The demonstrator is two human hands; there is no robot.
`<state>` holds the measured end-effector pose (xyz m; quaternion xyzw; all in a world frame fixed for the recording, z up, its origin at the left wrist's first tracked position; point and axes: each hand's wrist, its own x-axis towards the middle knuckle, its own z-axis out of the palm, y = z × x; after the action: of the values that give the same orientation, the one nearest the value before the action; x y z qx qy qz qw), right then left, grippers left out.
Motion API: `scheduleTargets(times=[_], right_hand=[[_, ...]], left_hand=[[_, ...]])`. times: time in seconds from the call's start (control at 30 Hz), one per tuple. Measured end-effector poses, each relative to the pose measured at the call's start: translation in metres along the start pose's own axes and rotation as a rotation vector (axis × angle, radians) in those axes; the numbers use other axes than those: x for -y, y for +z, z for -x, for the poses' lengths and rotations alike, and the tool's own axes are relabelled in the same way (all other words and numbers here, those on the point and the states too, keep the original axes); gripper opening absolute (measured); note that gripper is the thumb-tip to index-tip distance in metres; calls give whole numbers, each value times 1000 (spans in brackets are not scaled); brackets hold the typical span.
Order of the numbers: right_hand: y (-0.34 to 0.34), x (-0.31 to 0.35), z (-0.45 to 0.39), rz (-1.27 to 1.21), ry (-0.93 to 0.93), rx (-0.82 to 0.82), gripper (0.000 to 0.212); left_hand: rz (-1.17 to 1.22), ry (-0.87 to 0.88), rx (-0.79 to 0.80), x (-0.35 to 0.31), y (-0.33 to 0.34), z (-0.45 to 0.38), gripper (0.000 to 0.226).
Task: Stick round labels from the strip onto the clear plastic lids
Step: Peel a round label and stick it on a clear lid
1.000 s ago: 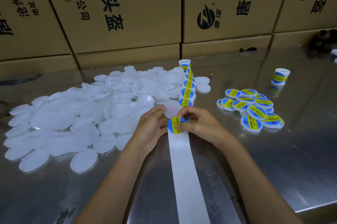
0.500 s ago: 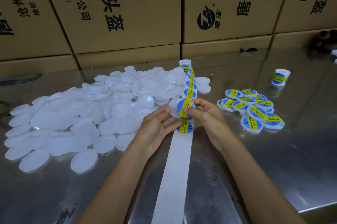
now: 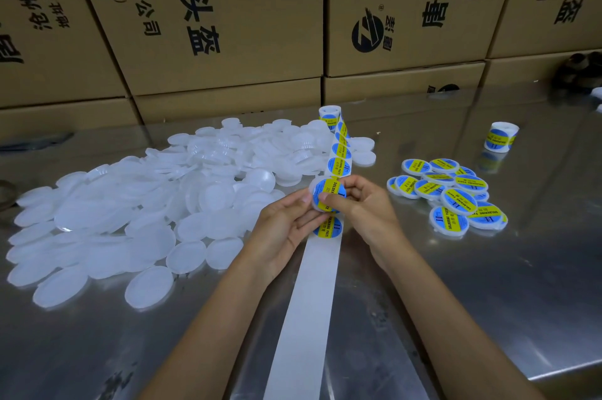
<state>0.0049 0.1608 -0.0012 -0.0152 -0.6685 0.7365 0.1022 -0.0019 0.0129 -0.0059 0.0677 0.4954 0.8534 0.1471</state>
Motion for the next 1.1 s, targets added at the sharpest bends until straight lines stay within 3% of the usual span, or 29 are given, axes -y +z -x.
scheduleTargets(times=[0.87, 1.1], right_hand=[[4, -3, -1, 94, -52, -46, 24], [6, -7, -1, 305, -173, -102, 21]], left_hand=[[-38, 7, 1, 2, -1, 0, 27], [27, -4, 7, 2, -1, -1, 28]])
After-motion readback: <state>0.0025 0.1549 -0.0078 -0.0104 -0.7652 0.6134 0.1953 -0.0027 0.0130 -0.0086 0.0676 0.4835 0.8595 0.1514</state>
